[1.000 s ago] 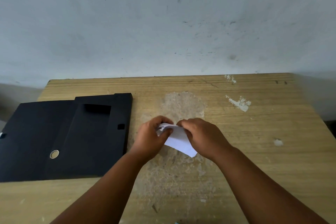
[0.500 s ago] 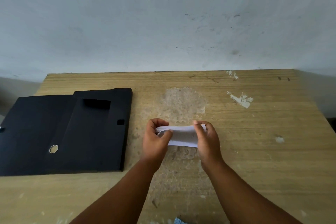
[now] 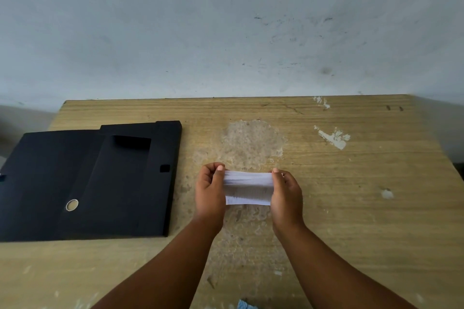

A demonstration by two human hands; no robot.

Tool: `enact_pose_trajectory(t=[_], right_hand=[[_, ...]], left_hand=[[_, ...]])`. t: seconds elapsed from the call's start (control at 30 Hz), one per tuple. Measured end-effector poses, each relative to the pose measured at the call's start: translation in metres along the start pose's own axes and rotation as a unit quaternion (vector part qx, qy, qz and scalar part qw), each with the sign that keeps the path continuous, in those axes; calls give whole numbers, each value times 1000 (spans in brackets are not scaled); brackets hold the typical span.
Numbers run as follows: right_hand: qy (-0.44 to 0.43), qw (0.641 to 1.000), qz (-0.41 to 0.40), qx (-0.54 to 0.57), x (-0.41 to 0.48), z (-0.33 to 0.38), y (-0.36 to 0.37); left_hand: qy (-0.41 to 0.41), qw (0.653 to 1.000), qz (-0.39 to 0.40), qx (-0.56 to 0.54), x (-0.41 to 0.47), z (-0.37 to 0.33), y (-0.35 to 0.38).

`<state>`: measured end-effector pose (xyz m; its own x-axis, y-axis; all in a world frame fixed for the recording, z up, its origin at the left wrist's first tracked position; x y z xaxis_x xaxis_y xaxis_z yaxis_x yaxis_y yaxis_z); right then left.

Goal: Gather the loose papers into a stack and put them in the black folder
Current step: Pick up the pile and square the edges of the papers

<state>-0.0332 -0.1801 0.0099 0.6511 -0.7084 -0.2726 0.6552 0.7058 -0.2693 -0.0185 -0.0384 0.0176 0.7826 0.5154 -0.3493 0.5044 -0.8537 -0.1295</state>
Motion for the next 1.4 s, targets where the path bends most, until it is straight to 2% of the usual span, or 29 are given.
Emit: enact_pose_trajectory(t=[0.13,0.23,0.3,0.4,0.53,0.77,0.83,0.93,1.13,1.4], right_hand=[[-1,1000,19,-3,0,-1,1],[-17,996,81,45,1,-1,-7],[-75,986,144,29,5,-3,-15],[-129,972,186,-68,14,-9,-21],[-220,953,134,-157,27,-15,-24],[-291,946,44,-138,22,-12,-22],[-290,948,19,-126,15,-12,-17],[-243,963,-4,-116,8,-16,-12],[-163,984,36,-68,-4,-14,-10],[-91,995,1,-41,1,-6,-5]], left_hand=[[3,999,36,-4,-1,0,-1],[35,992,124,-12,4,1,-11],[56,983,169,53,10,3,-16],[90,967,173,162,18,2,-19],[143,959,151,194,26,2,-21],[166,972,55,160,17,-1,-11],[169,976,32,134,13,1,-6],[151,982,47,107,8,8,-1],[123,988,57,73,8,16,0],[91,993,59,38,10,9,1]])
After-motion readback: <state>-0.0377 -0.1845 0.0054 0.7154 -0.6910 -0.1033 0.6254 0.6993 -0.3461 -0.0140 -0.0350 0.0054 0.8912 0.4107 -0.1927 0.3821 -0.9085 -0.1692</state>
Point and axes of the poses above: each hand's wrist, its own x-axis towards the middle knuckle, its own y-axis out of the palm, z = x × y, the point moved 1 cm from there along x, towards the middle knuckle, and after that the axes turned 14 degrees about -z, right-handed, at the moved point
